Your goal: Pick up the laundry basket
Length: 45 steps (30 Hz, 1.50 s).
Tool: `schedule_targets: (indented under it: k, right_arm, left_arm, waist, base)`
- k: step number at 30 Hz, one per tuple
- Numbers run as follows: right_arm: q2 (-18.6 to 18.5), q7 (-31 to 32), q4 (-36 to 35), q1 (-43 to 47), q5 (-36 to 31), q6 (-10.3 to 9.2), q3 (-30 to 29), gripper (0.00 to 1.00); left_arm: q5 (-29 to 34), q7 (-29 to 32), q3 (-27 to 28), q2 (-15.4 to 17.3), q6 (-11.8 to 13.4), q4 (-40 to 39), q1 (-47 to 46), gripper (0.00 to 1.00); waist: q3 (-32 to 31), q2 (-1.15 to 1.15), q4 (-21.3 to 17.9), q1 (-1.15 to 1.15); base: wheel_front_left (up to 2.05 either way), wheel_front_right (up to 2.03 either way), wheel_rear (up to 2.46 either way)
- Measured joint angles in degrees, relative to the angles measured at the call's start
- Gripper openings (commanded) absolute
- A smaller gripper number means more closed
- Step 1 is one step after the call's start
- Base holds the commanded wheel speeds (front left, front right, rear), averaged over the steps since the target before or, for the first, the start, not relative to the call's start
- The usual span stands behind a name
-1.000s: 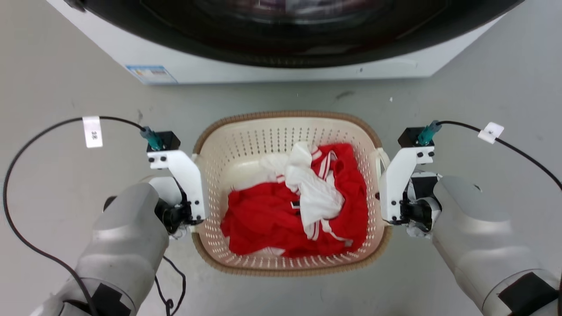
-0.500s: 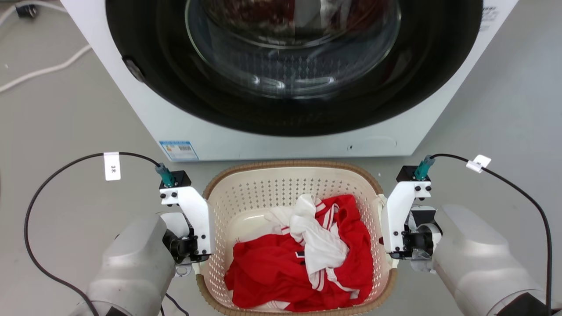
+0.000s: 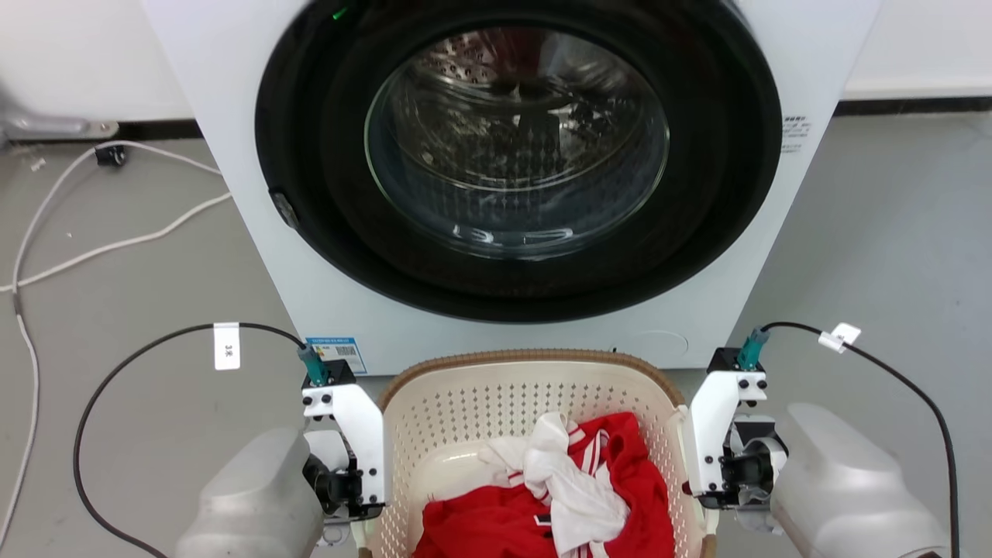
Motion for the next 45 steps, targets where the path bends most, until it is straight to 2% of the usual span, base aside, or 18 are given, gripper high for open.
schedule_targets:
  k: [17,45]
  right_arm:
    - [0.0,-0.9,0.3,4.5,0.5,0.0,-0.2,0.0]
    - [0.1,-3.3,0.4,4.9,0.4,0.0,0.4,0.0]
  left_arm:
    - [-0.5,1.2,-1.8,-1.1,0.0,1.0,2.2,0.0]
    - [-1.5,0.1,-3.8,-1.0,0.0,1.1,2.4,0.0]
  waist:
    - [-4.0,0.0,1.5,0.01]
    - [-4.2,0.0,1.6,0.01]
  base:
    - [0.0,0.0,0.0]
    - [0.0,0.0,0.0]
